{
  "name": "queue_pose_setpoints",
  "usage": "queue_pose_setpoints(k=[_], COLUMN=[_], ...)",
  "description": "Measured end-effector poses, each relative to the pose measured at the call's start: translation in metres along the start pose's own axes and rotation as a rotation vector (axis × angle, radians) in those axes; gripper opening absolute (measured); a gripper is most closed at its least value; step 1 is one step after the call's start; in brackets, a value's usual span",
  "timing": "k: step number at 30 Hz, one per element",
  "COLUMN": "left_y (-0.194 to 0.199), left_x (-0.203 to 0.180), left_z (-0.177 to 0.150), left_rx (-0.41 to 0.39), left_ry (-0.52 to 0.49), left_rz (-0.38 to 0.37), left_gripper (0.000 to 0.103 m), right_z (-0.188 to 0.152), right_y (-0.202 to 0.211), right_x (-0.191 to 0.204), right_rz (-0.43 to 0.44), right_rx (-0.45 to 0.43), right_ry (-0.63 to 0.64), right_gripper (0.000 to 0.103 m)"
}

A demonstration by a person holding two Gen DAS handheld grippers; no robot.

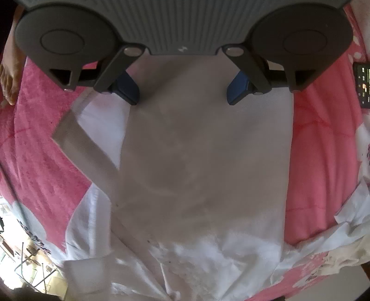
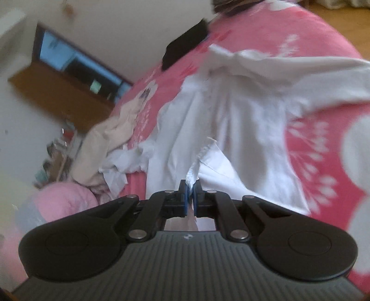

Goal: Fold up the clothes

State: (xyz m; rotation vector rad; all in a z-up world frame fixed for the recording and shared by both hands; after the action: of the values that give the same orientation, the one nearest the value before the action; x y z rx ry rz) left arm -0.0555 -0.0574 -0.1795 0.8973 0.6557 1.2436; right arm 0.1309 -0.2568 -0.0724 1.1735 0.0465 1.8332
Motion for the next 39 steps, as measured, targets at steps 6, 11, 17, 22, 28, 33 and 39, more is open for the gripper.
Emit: queue_pose_setpoints(k=[6,11,17,22,28,33,39], left_y=[-0.003,-0.004,-0.001,0.003,0.008,0.009,0.021], left_x=[0.001,0.001,0.0,-0.002,-0.004,-0.004,-0.014], left_z=[-0.001,-0.001,-0.002,-0.006,-0.007,-0.005,0.01], left_rx=[0.007,0.007,0.002,-0.001,-0.005,-0.012,-0.111], left_ry=[0.006,0.009,0.006,-0.019,-0.046,-0.059,-0.125], left_rz=[-0.014,-0.026,-0.027,-0.018,0.001,0.014,0.029], left_gripper=[0.085,0.085,0.085,0.085,0.085,0.085,0.085], right_z=[-0.011,-0.024,-0.042,-0.066,-0.079,-0.072,-0.083], right_y=[-0.017,0.047,0.122,0.157,0.181,0.187,0.18], right_x=[-0.006,-0.019,-0.064,-0.123,-0.153,-0.149,-0.161], right_rz=[-0.012,-0.025,-0.178,-0.433,-0.548,-0.535,-0.522], right_rx=[0.024,-0.043,-0.091,-0.063,-0.129,-0.188,-0.158], right_ry=[-0.026,-0.033,-0.081,0.01,-0.016,-0.006,-0.138], right_gripper=[0.004,0.003,0.003,0.005,0.005,0.005,0.046])
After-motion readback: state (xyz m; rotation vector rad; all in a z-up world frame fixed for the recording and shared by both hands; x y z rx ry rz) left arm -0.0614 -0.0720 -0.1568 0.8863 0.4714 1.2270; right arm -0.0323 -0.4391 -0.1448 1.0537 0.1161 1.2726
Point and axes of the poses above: each gripper's, at about its wrist camera, not at the fingertips, and y roughly against the way its jaws point, x to its left, z to its top, the point moved 10 cm from there along -y, roughly the way its jaws point, and after that the axes turned 13 degrees about -x, right-handed, at the moved point
